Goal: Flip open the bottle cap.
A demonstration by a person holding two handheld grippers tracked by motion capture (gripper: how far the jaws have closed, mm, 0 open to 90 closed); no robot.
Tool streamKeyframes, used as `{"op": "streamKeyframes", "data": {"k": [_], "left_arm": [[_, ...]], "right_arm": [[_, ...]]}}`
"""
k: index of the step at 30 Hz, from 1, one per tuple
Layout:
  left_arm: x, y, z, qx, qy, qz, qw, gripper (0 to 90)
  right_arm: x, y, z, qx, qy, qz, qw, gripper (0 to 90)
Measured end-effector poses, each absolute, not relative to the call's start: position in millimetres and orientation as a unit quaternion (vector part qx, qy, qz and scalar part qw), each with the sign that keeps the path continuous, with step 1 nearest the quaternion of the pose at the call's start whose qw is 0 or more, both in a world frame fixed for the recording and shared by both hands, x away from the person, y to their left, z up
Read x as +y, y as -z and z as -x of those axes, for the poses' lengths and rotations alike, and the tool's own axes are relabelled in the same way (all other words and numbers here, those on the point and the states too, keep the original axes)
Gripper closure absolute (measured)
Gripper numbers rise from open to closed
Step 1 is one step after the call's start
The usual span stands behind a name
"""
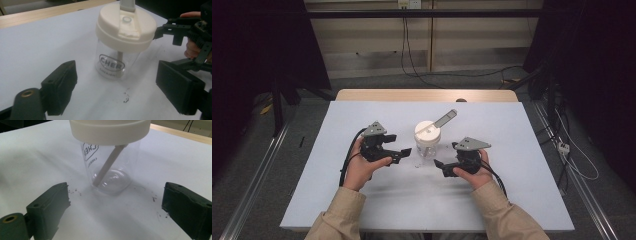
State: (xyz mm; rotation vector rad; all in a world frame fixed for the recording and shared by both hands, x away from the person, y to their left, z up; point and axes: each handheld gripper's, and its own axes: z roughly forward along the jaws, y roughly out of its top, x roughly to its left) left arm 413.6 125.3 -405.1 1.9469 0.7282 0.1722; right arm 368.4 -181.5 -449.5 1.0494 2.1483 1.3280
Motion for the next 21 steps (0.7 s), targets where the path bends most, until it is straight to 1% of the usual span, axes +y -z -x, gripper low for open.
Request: {"op": "streamKeyframes", "data": {"k": [7, 12, 21], "left_arm": [[141, 414, -409, 0.312, -0.072, -0.804, 0.501, 14.8], [150, 422, -404, 0.311, -0.074, -0.809, 0.493, 11.9], [167, 426, -397, 0.312, -0.080, -0.808, 0.492, 10.4]], "right_arm": [[-192, 449, -359, 0.771, -0.473, -0.375, 0.205, 6.6], [-196, 449, -355, 0.772, -0.472, -0.375, 0.203, 6.6], [-205, 448, -346, 0.771, -0.473, -0.375, 0.202, 6.5]]}}
